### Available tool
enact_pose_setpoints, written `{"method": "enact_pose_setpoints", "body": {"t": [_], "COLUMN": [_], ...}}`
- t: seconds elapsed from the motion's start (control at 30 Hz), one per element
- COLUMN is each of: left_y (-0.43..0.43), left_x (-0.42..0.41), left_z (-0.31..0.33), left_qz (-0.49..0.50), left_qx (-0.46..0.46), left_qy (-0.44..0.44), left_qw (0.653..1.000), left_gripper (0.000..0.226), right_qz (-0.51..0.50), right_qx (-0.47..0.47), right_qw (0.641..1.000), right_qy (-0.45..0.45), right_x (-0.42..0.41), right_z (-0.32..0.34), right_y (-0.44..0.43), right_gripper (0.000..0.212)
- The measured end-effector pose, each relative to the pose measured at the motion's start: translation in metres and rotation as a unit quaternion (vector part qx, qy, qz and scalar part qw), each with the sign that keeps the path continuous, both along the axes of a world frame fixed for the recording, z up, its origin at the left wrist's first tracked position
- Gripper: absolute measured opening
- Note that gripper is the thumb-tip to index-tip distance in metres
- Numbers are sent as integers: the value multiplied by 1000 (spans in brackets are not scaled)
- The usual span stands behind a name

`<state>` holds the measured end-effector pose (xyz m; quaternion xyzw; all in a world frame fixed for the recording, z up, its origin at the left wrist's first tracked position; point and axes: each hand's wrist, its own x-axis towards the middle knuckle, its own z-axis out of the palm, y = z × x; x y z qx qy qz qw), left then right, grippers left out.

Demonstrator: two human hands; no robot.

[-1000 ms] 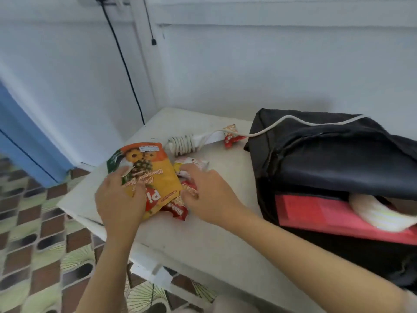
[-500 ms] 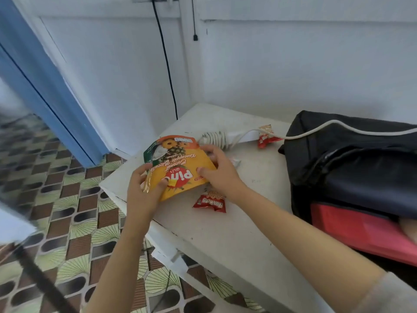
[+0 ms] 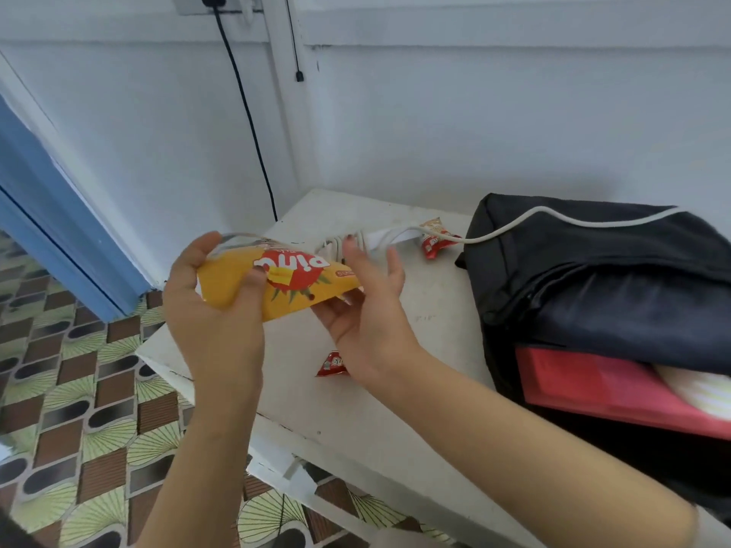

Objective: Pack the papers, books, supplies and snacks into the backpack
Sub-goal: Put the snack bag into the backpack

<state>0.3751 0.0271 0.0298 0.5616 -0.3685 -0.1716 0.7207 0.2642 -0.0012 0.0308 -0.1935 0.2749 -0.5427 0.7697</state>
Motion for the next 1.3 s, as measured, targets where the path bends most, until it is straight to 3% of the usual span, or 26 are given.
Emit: {"method": "enact_pose_setpoints", "body": {"t": [0.23, 0.37, 0.43, 0.6, 0.7, 0.8, 0.87, 1.03, 1.13, 1.3], "left_y": [-3, -2, -6, -25, -41, -52, -54, -58, -61, -70], "left_x": [-40, -56, -60, -54, -47, -49, -57, -85, -102, -131], "left_z": [-5, -5, -4, -2, 10, 18, 15, 11, 14, 29], "left_qz": [-28, -117, -135, -142, -267, -447, -505, -505, -503, -567], "left_qx": [21, 13, 55, 74, 100, 126, 120, 103, 93, 73], "left_qy": [-107, -42, -9, -34, -62, 34, 50, 61, 27, -58], "left_qw": [994, 992, 989, 987, 956, 885, 853, 855, 859, 819], "left_gripper": [46, 60, 61, 52, 55, 59, 55, 52, 46, 48], "right_qz": [-96, -156, -179, -134, -97, -86, -115, -216, -189, -161], "right_qx": [16, -89, -153, -241, -261, -272, -264, -228, -233, -200], "right_qw": [991, 972, 952, 928, 916, 906, 899, 885, 890, 897], "right_qy": [97, 153, 194, 251, 289, 312, 330, 343, 344, 360], "right_x": [-26, -52, -69, -119, -149, -172, -182, -204, -219, -244], "right_z": [21, 32, 37, 57, 66, 71, 71, 55, 40, 24], "right_y": [-12, -22, -26, -23, -16, -4, 6, 31, 47, 68], "right_gripper": [90, 100, 105, 105, 101, 96, 92, 78, 60, 48]}}
